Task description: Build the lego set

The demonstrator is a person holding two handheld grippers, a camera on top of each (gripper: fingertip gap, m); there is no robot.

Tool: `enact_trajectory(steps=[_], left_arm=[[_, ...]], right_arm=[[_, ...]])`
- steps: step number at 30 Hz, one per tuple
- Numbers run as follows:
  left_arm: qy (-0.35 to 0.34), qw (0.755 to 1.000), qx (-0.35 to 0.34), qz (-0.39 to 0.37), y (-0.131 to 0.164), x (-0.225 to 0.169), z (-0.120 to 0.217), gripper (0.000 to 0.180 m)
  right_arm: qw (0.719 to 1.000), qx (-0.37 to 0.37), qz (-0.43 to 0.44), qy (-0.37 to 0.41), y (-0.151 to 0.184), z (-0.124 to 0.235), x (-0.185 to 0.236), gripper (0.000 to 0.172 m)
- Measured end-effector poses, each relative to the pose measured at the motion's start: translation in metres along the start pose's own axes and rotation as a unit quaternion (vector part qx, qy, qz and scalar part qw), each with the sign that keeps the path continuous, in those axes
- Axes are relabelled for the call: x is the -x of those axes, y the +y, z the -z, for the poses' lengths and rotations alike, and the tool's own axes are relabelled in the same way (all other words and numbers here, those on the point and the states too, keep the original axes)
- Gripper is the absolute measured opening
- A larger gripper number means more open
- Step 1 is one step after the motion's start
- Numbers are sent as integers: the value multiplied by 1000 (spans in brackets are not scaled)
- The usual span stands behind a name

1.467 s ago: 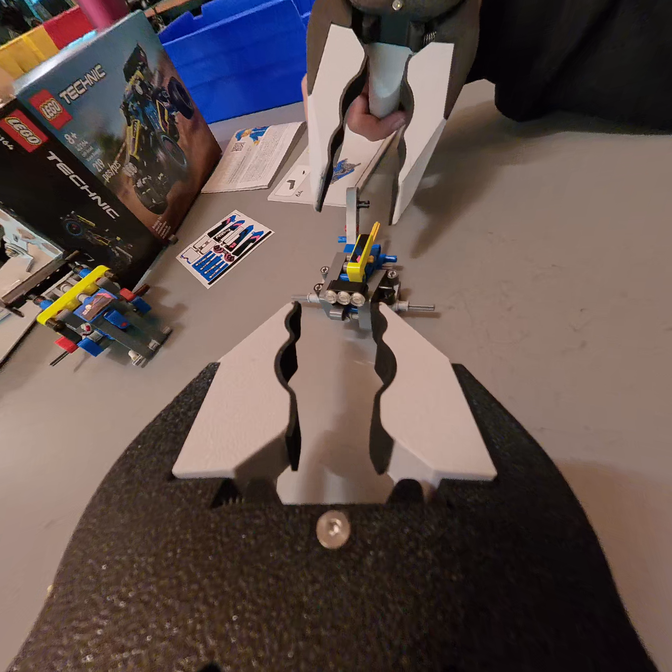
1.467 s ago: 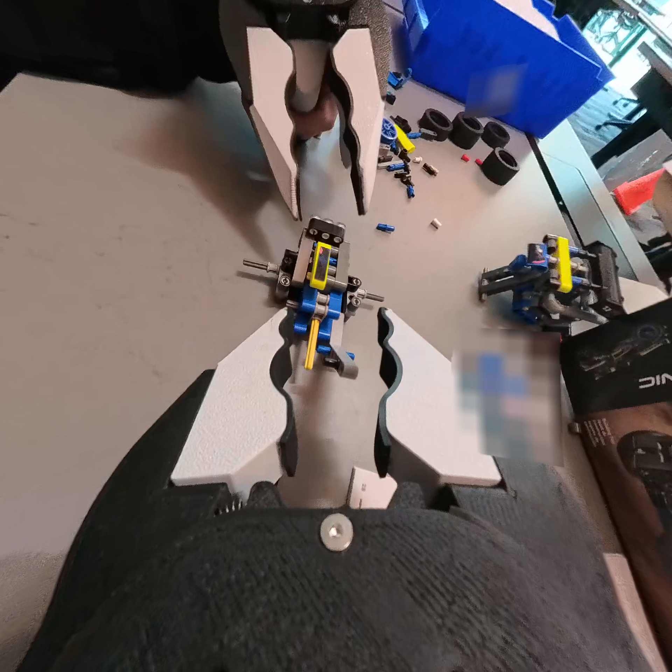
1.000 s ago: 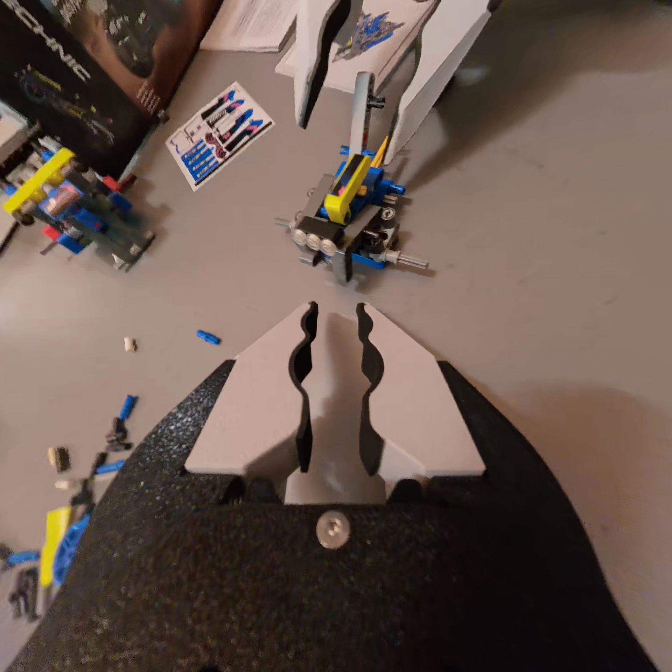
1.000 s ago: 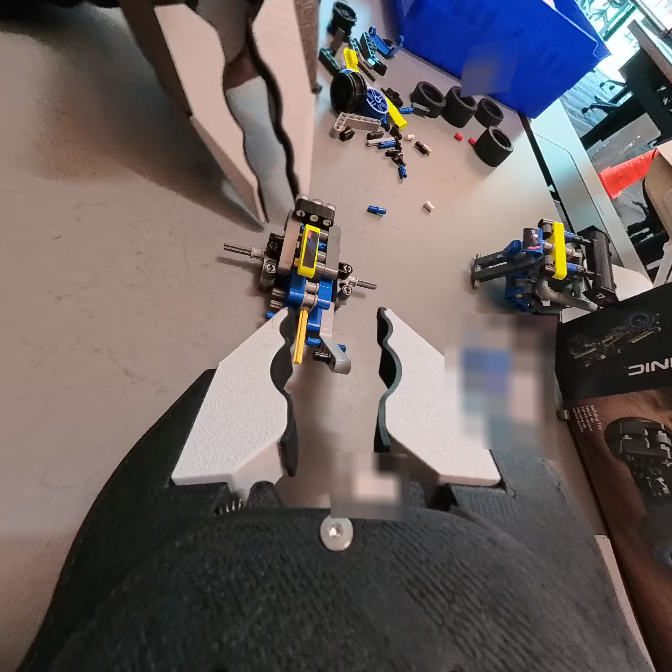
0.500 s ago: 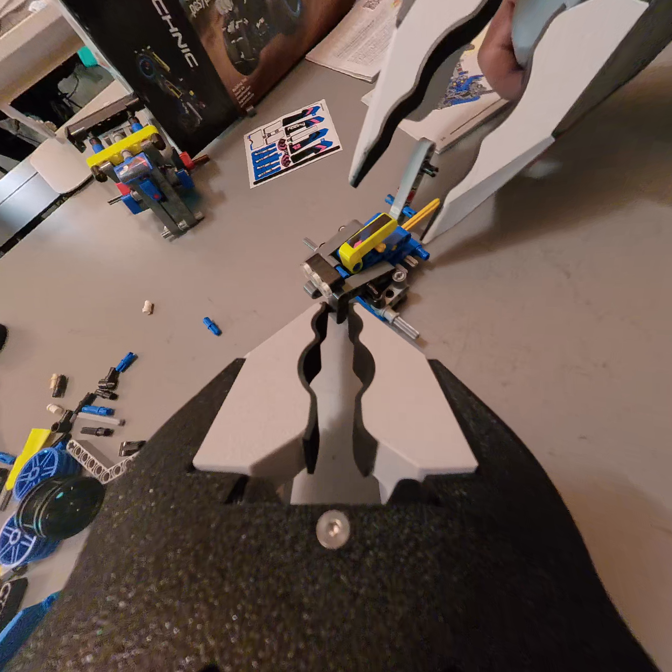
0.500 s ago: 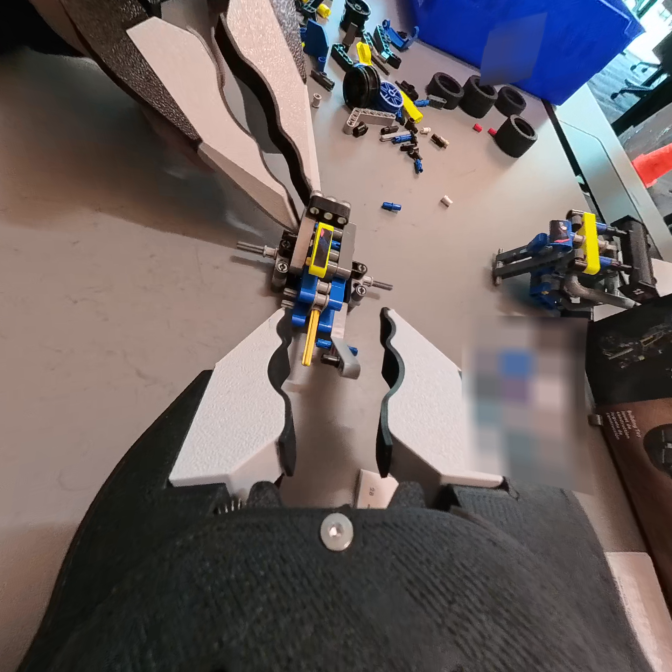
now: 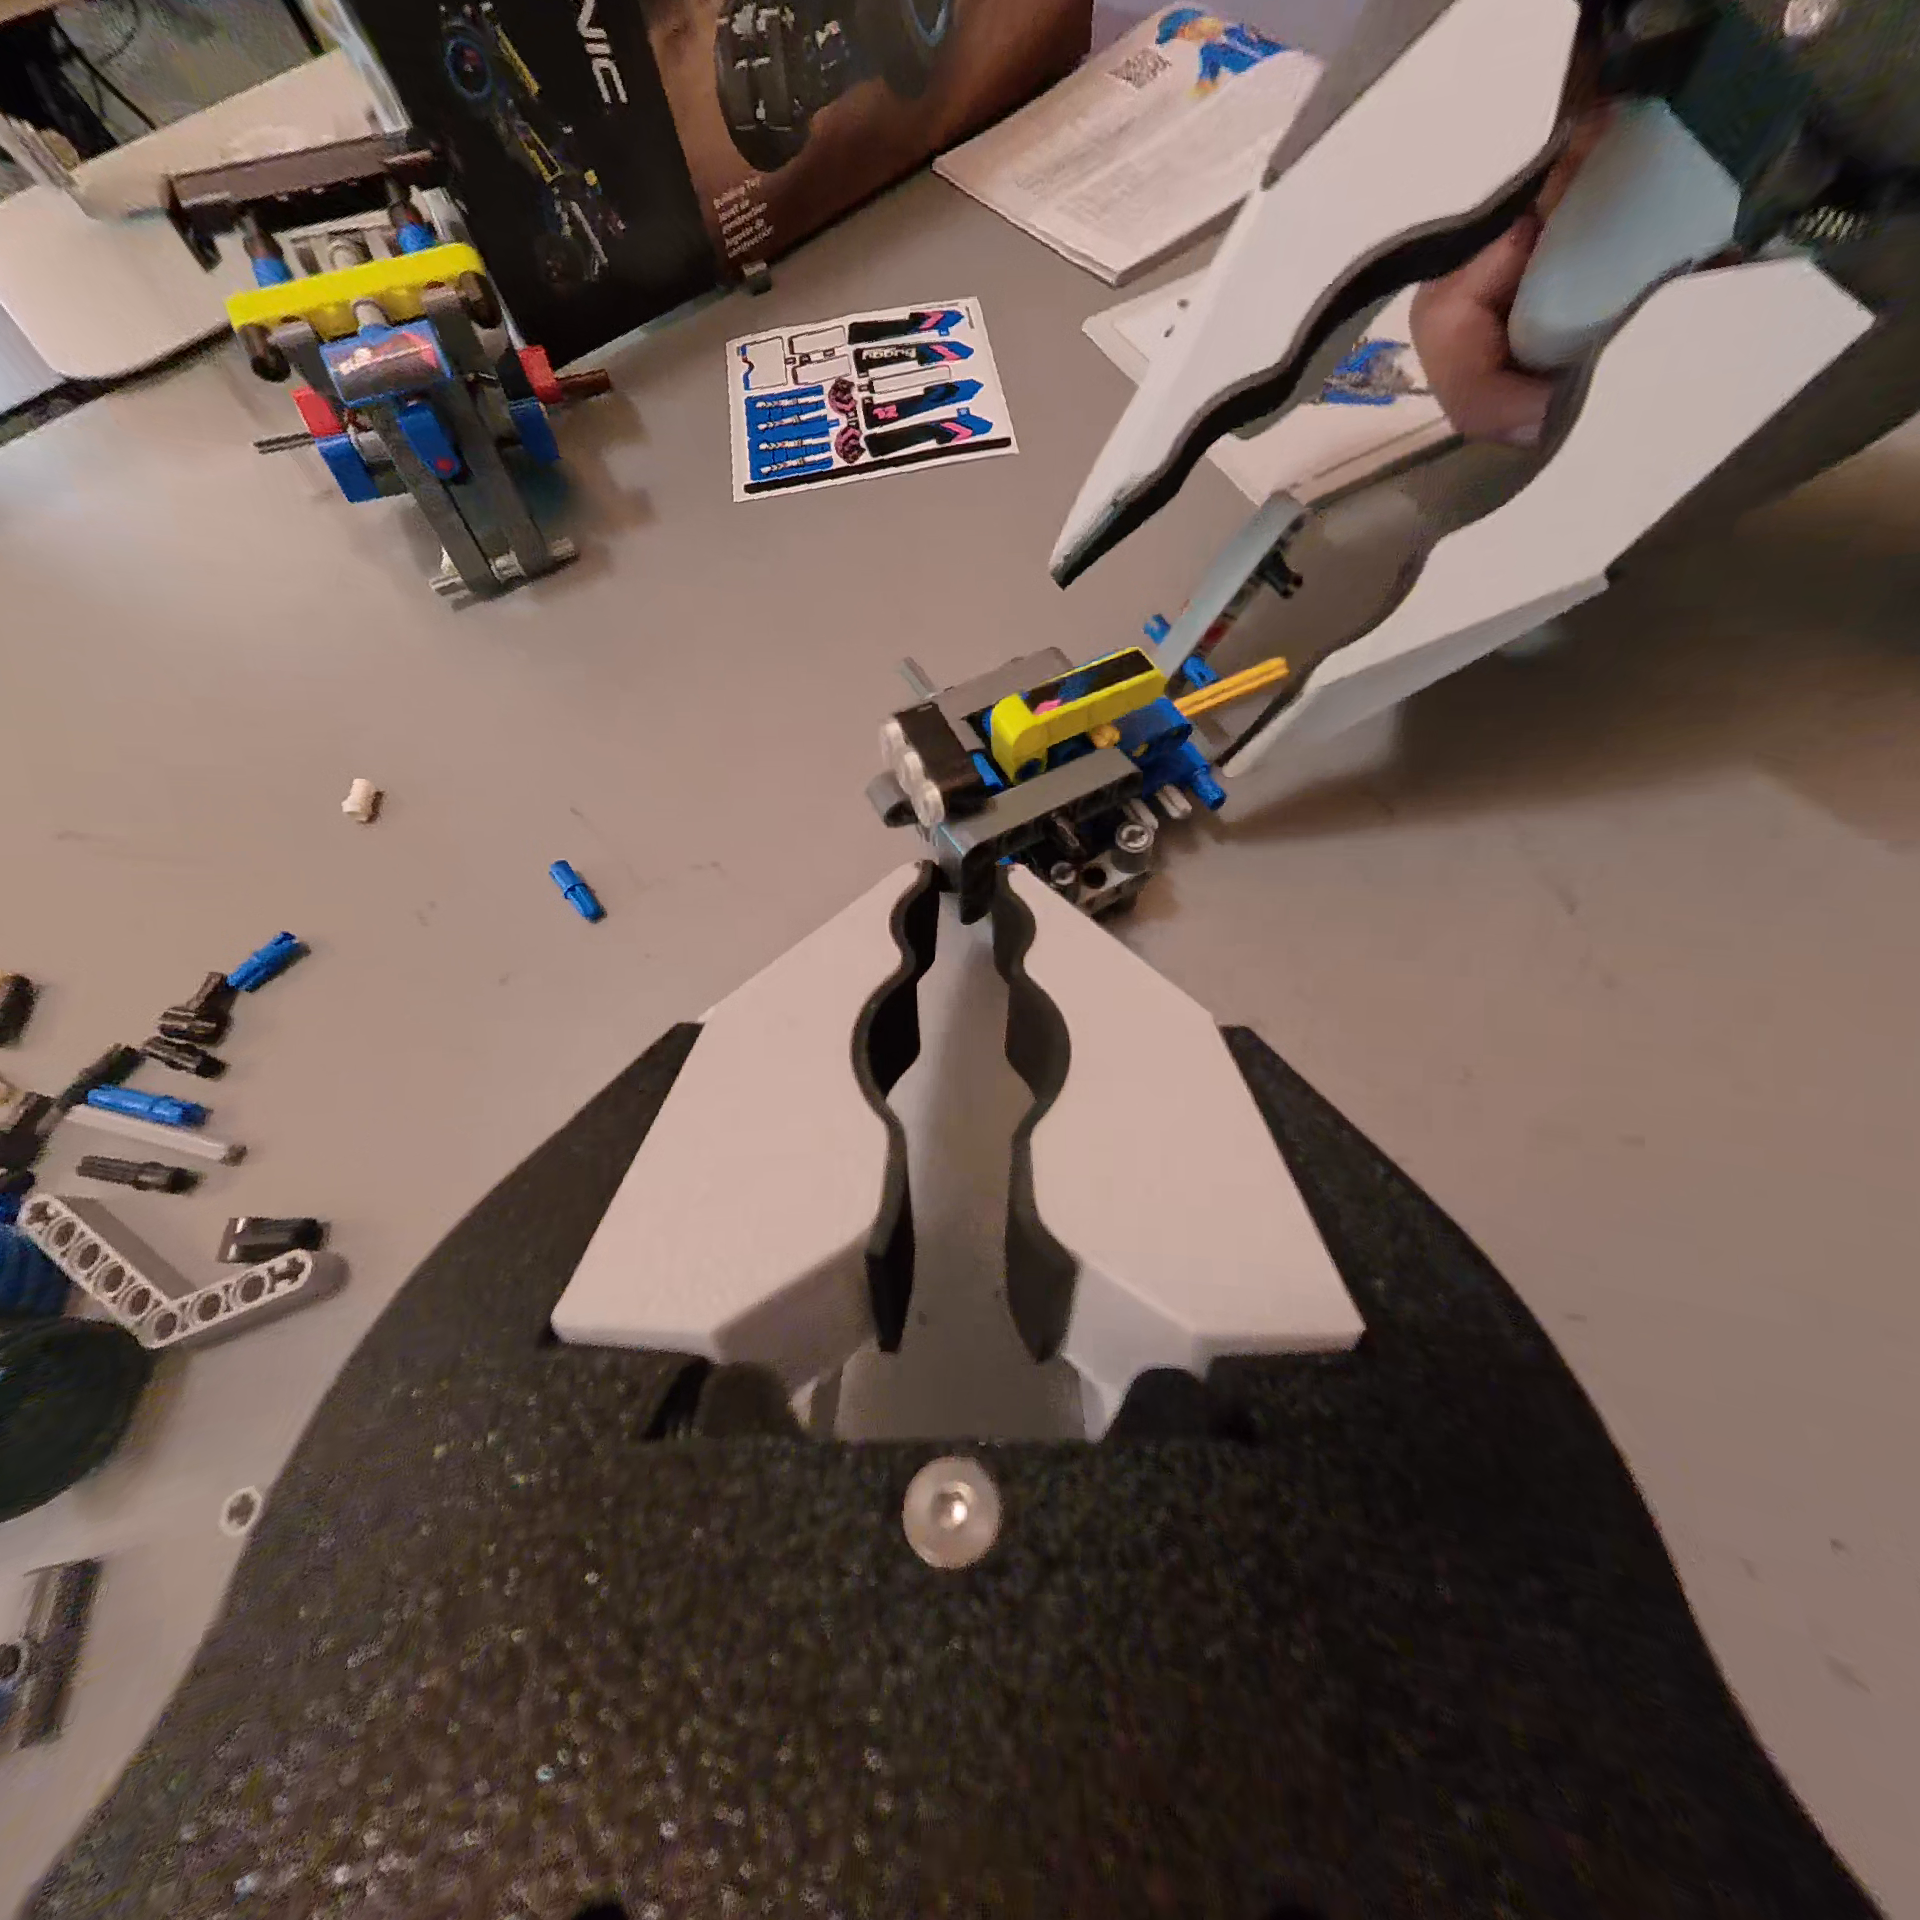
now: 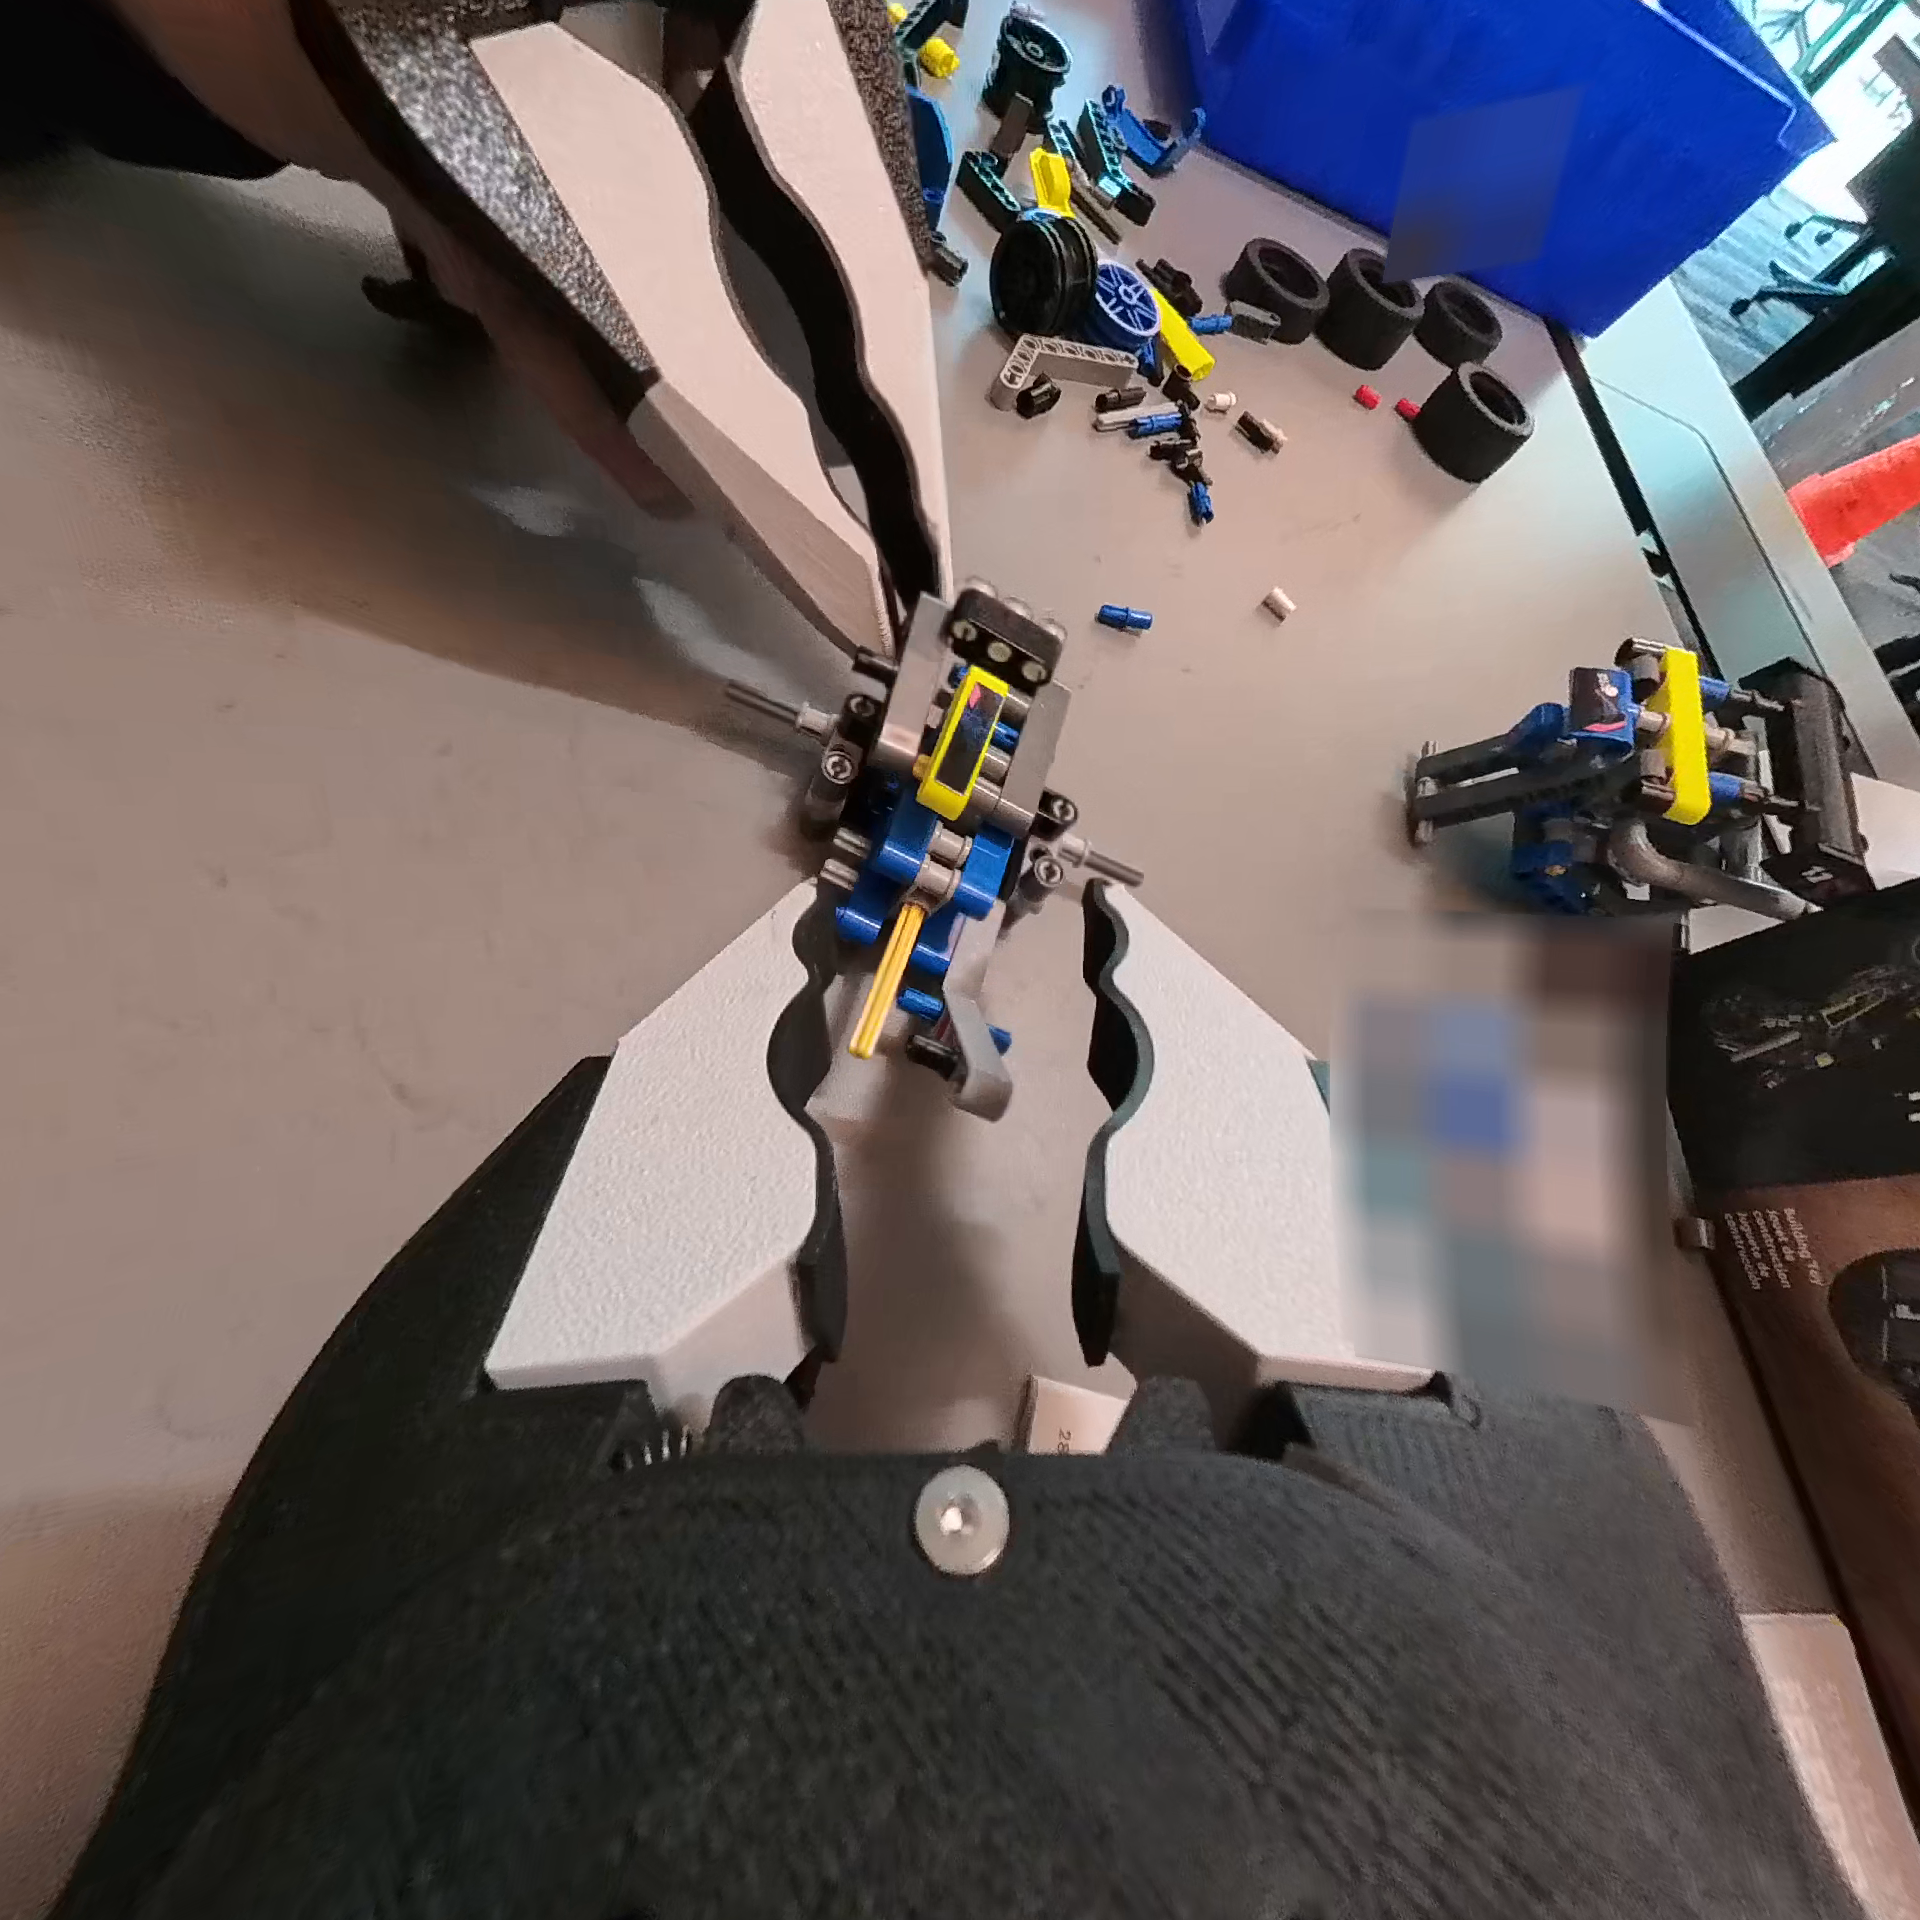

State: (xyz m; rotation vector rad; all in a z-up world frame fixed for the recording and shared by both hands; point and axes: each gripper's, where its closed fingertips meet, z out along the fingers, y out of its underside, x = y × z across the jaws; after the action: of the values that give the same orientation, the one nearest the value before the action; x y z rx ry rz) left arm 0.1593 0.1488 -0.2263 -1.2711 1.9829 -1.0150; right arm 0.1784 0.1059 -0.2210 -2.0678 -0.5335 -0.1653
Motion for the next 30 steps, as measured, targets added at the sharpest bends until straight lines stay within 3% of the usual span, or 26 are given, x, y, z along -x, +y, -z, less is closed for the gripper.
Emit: enact_trajectory(steps=[21,30], left_arm=[[33,999,1,-40,3,7,0,7],[46,998,6,-49,3,6,-2,7]], right_arm=[[998,-28,-58,28,-14,-11,-11,49],[996,-16,-86,5,-10,-18,-4,49]])
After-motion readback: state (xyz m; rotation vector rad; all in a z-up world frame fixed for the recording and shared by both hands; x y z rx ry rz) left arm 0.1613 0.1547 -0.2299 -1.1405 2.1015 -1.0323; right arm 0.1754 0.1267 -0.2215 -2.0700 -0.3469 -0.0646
